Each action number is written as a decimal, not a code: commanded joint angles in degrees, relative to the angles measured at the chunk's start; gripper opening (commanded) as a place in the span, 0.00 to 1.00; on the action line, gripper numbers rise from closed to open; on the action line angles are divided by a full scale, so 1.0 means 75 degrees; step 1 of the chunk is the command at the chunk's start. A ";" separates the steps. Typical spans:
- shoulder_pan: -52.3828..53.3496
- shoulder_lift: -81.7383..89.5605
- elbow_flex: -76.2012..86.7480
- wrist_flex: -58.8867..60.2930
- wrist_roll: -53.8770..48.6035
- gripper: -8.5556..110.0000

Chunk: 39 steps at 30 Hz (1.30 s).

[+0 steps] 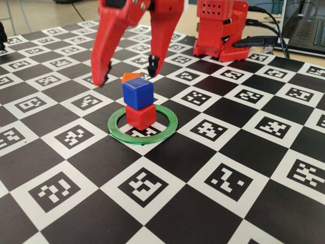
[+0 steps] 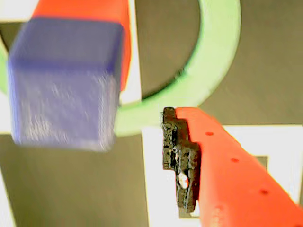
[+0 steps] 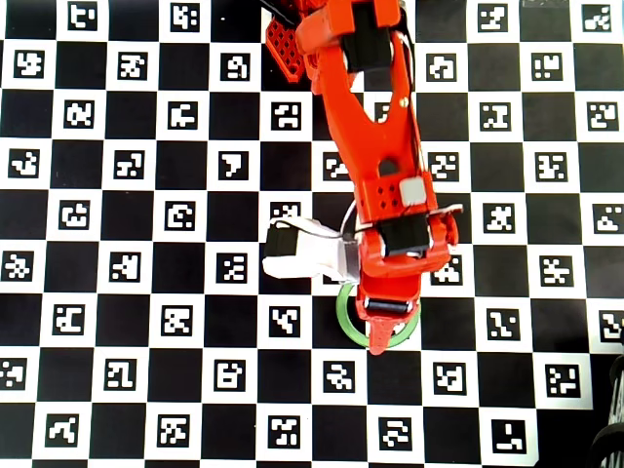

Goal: Grab the red cube then put it in the green circle then put the blue cube on top and finally the orange cube on top

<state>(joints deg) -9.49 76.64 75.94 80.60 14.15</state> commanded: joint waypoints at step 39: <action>0.1945 0.3000 0.4395 -0.1559 -0.1887 0.47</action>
<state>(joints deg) 4.66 94.39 108.54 71.28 0.53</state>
